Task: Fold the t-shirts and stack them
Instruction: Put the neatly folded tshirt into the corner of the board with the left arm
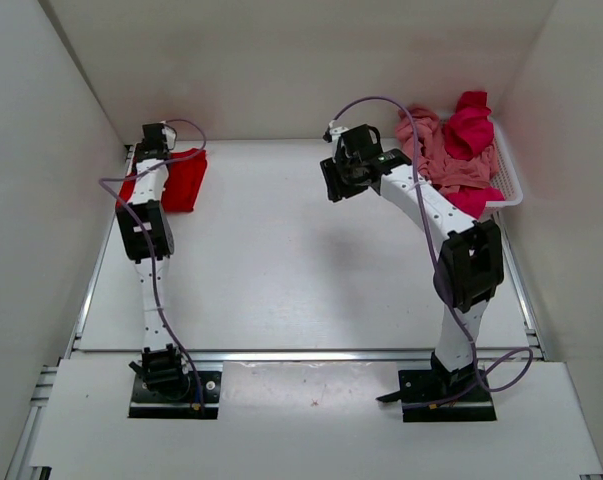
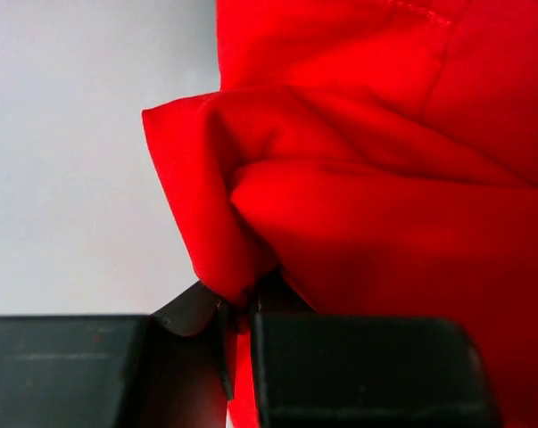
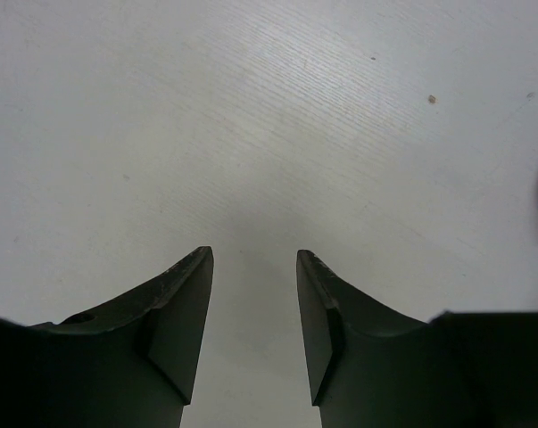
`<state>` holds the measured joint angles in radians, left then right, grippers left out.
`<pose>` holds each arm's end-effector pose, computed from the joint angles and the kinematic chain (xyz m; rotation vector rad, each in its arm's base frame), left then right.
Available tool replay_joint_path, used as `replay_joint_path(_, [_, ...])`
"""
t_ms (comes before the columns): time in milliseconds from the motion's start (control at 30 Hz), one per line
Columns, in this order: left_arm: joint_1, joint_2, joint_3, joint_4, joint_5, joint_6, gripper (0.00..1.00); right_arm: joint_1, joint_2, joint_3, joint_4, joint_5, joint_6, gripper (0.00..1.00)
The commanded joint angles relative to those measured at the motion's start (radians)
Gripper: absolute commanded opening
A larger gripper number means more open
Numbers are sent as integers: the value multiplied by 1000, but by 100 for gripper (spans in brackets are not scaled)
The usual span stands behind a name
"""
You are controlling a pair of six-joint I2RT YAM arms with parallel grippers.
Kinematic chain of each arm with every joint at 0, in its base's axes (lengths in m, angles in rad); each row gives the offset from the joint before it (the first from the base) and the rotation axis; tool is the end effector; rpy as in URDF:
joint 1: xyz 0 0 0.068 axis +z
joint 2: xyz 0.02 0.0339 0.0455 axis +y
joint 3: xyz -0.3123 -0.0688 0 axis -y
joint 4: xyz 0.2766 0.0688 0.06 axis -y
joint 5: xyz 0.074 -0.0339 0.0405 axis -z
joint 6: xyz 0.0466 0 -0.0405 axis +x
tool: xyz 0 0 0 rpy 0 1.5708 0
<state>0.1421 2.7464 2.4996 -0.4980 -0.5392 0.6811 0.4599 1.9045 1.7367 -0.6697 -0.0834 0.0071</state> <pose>0.6647 0.1193 0.1471 0.3581 2.3859 1.0264 0.4335 0.2190 0.3321 -0.5830 2.3577 0.3143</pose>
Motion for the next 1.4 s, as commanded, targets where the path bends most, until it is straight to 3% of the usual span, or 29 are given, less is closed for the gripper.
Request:
replay_joint_path(0, [20, -28, 48, 68, -97, 29, 0, 22, -54, -8, -4, 45, -44, 42])
replay_joint_path(200, [57, -22, 85, 150, -116, 35, 0, 55, -65, -14, -8, 65, -55, 42])
replay_joint_path(267, [57, -24, 85, 173, -119, 49, 7, 62, -64, -13, -16, 62, -47, 42])
replay_joint_path(400, [37, -34, 82, 200, -136, 44, 55, 75, -59, 0, -14, 70, -59, 44])
replay_joint_path(467, [33, -44, 84, 222, -166, 40, 71, 77, -61, -3, -17, 74, -62, 44])
replay_joint_path(500, [28, -50, 88, 225, -169, 37, 98, 79, -67, 0, -8, 76, -62, 44])
replay_joint_path(633, [13, -82, 97, 178, -168, 17, 99, 86, -85, -19, -8, 76, -65, 44])
replay_joint_path(833, [-33, -264, 18, -26, -44, -176, 98, 100, -105, -29, 1, 122, -62, 44])
replay_joint_path(933, [-78, -413, -137, -83, 85, -258, 99, 89, -128, -34, -4, 149, -71, 44])
replay_joint_path(1033, [-189, -592, -463, -83, 250, -330, 99, 63, -163, -39, -14, 148, -79, 44])
replay_joint_path(1133, [-284, -735, -667, -121, 431, -409, 99, 16, -191, -40, -19, 154, -85, 44])
replay_joint_path(1267, [-413, -875, -830, -206, 637, -497, 99, -35, -223, -55, 11, 208, -94, 47])
replay_joint_path(1367, [-521, -967, -962, -226, 696, -545, 99, -96, -272, -132, 38, 223, -113, 47])
